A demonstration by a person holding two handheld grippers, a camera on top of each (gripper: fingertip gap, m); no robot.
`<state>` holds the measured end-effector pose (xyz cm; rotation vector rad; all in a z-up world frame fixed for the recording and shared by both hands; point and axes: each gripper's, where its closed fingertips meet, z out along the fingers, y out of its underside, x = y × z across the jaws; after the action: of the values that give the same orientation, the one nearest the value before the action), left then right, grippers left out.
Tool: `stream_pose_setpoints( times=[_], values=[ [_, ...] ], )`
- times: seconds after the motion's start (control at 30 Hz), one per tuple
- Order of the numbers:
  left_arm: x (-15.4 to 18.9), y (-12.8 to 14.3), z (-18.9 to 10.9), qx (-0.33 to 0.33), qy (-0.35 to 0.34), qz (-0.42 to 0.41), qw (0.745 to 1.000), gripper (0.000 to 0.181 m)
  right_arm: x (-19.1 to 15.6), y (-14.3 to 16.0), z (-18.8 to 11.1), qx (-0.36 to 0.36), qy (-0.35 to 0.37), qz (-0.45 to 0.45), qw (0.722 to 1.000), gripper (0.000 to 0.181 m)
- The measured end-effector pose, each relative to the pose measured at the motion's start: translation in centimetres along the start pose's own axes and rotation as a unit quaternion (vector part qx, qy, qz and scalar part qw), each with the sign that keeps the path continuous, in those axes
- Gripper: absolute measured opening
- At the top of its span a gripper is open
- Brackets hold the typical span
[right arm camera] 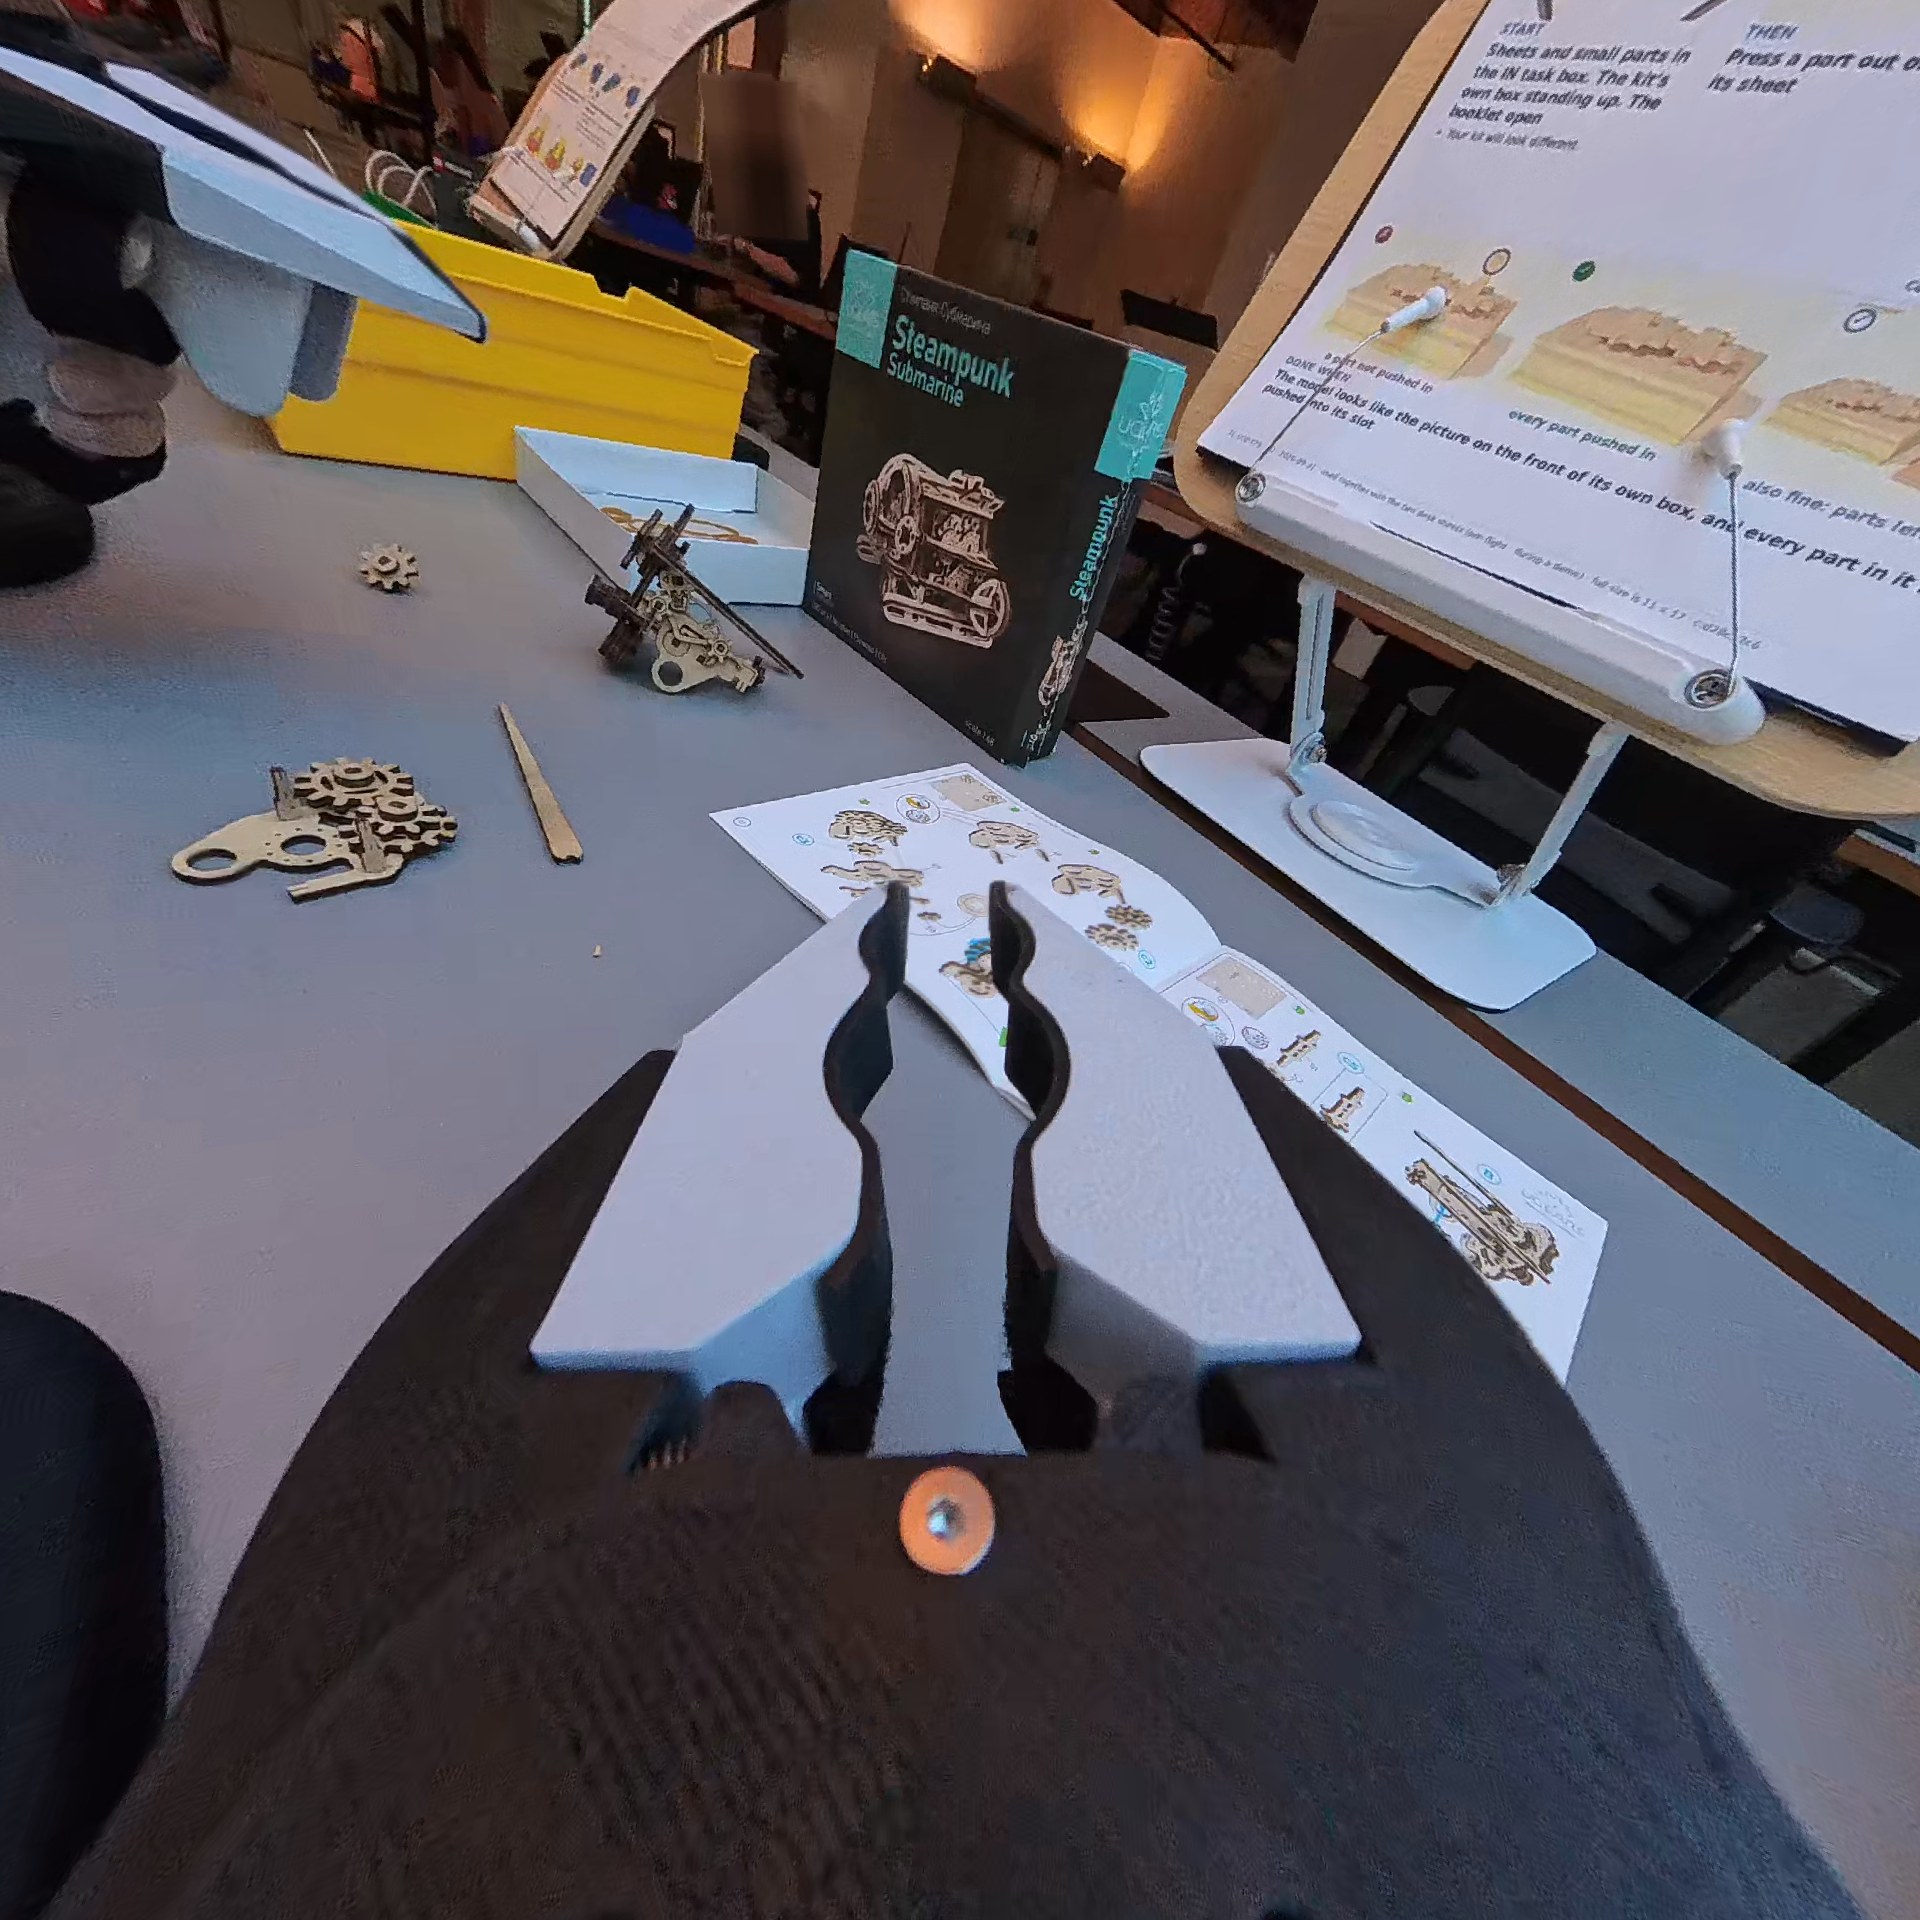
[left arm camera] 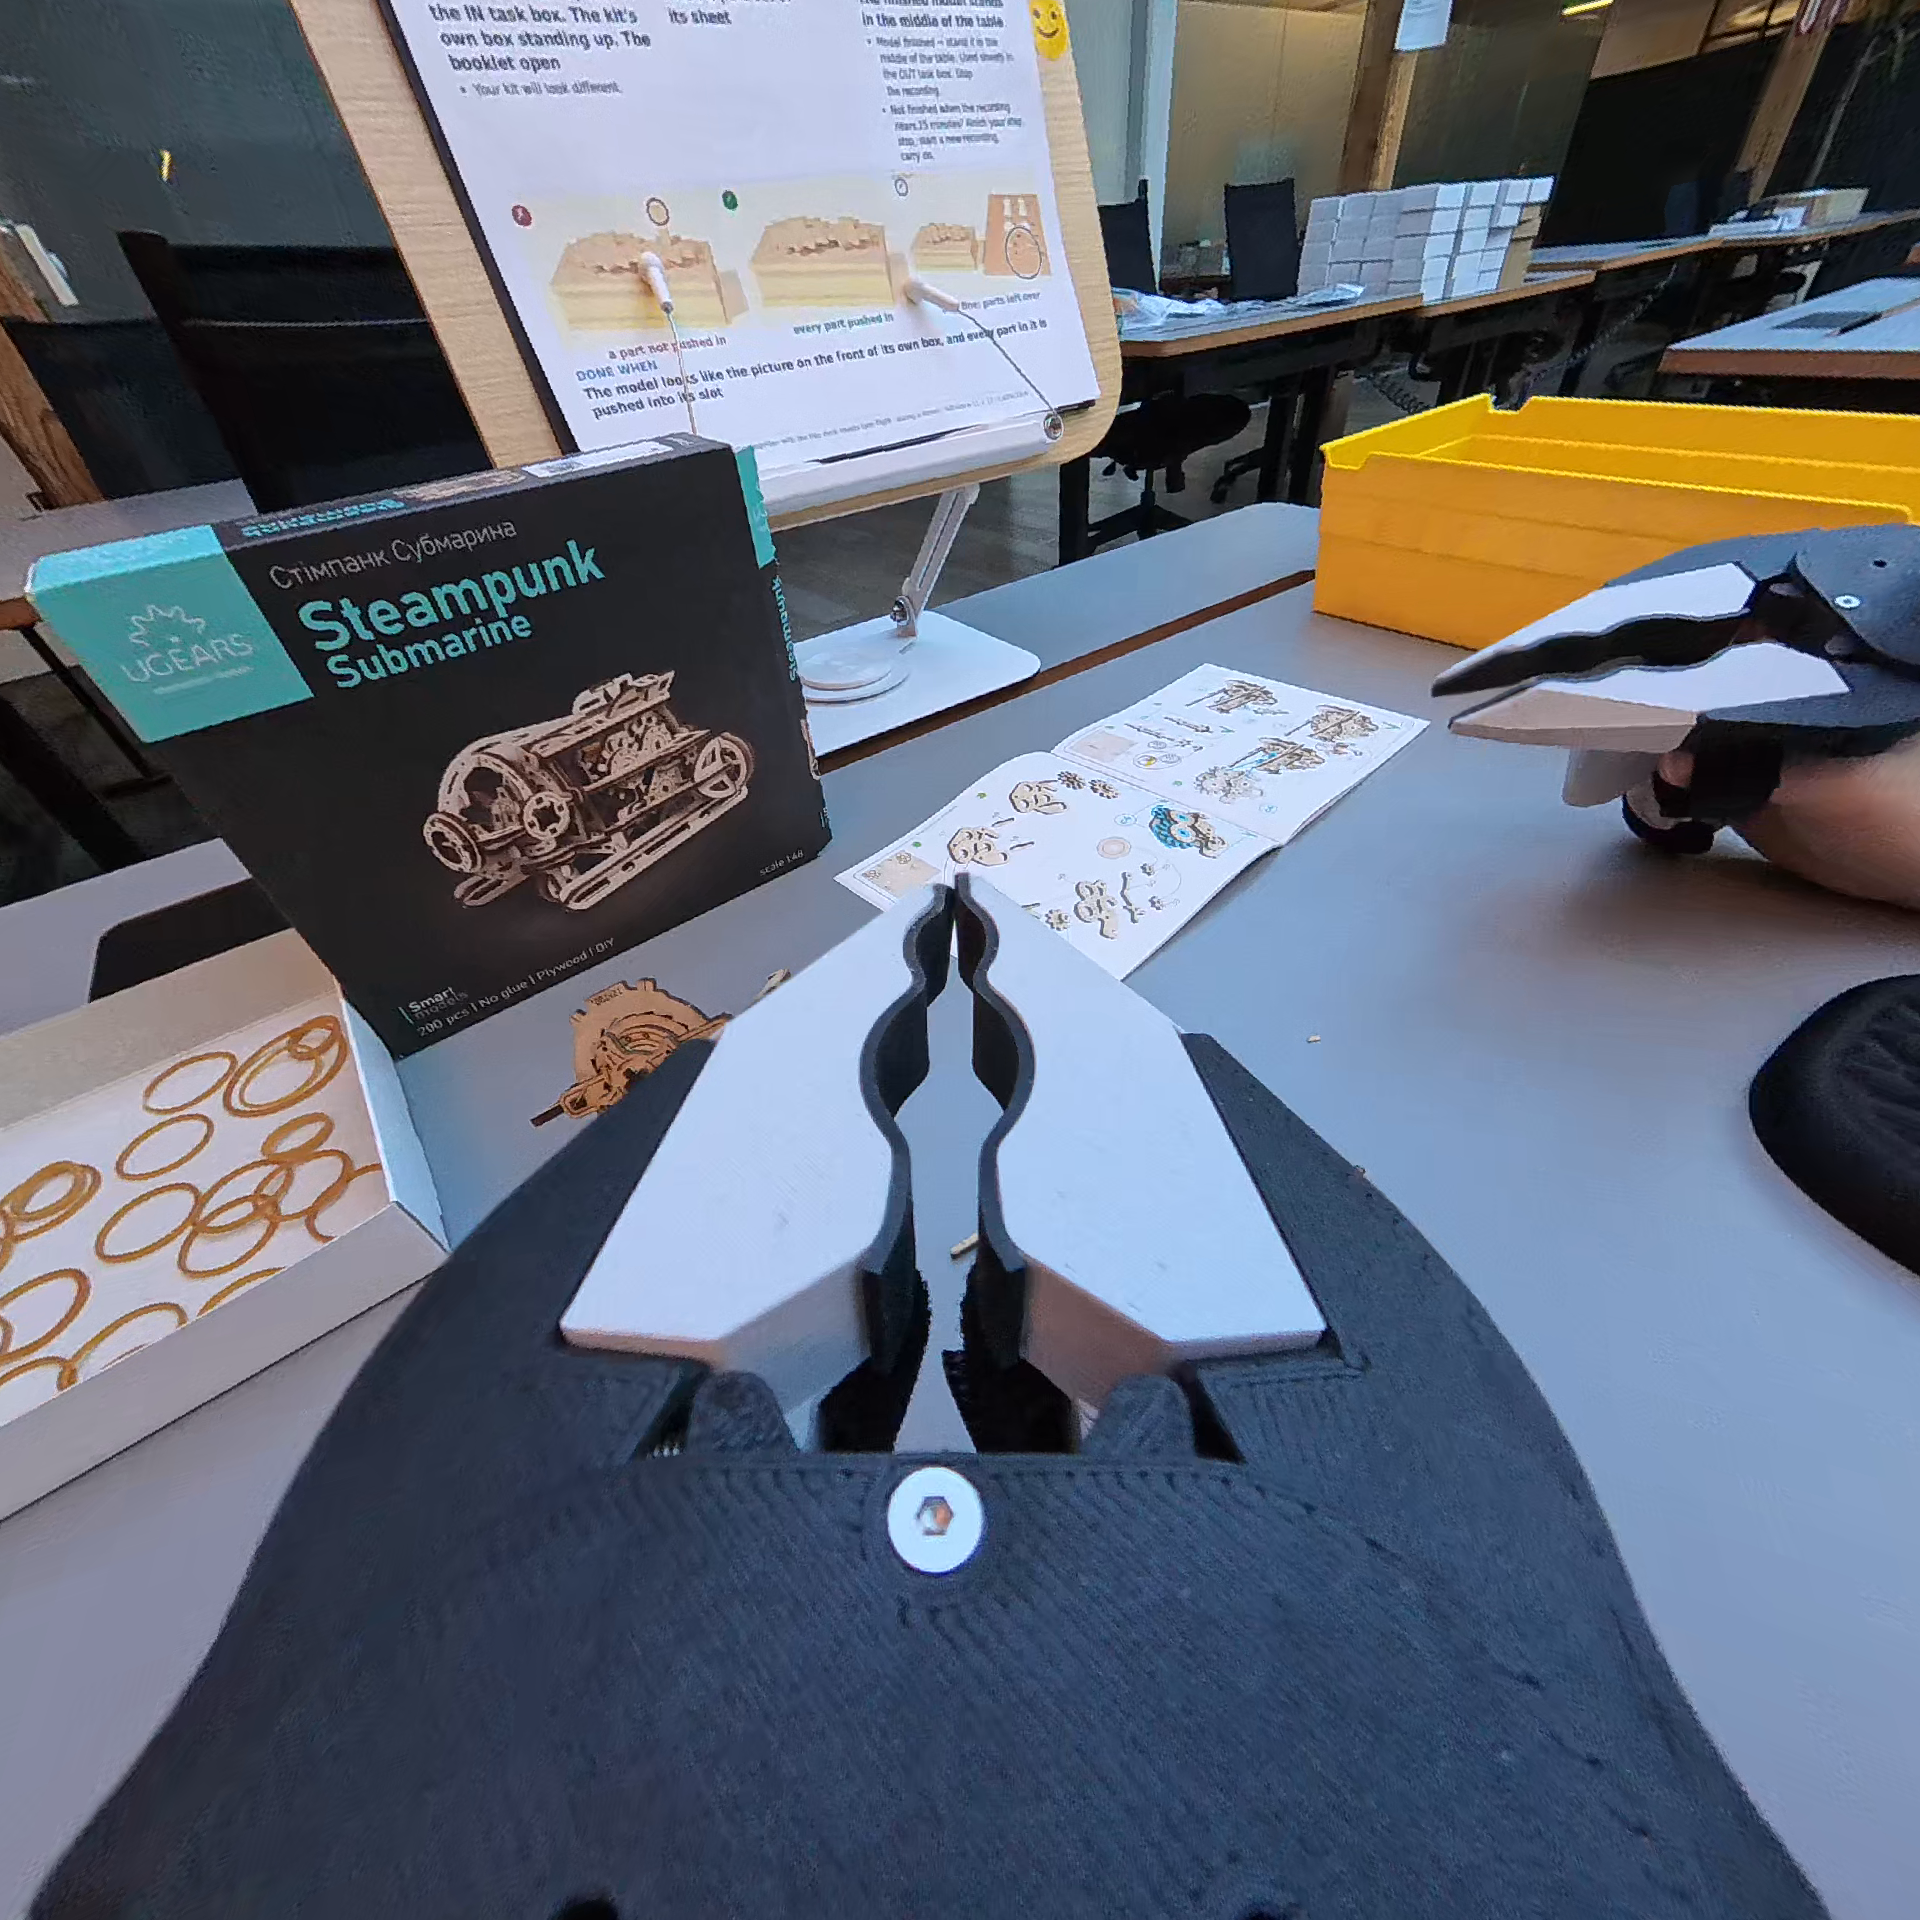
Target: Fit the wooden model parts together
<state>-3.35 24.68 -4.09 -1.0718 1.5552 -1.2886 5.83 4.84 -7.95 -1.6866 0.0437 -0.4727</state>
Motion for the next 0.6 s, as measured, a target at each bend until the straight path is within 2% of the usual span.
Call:
stream_pose_setpoints(
  times=[0.3, 0.47, 0.6],
  values=[
    [-1.4, -0.6, -0.7, 0.01, -0.047, 0.005, 0.999, 0.0, 0.4, -0.3, -0.4, 0.011, 0.022, -0.018, 1.0, 0.014],
    [-2.2, -1.9, -1.9, 0.038, -0.058, -0.025, 0.997, 0.003, -0.5, -0.3, -0.2, 0.009, 0.0, -0.033, 0.999, 0.014],
    [-2.4, -1.3, -1.6, 0.034, -0.056, -0.041, 0.997, 0.008, -1.2, -0.3, -0.2, 0.012, -0.021, -0.037, 0.999, 0.014]
  ],
)
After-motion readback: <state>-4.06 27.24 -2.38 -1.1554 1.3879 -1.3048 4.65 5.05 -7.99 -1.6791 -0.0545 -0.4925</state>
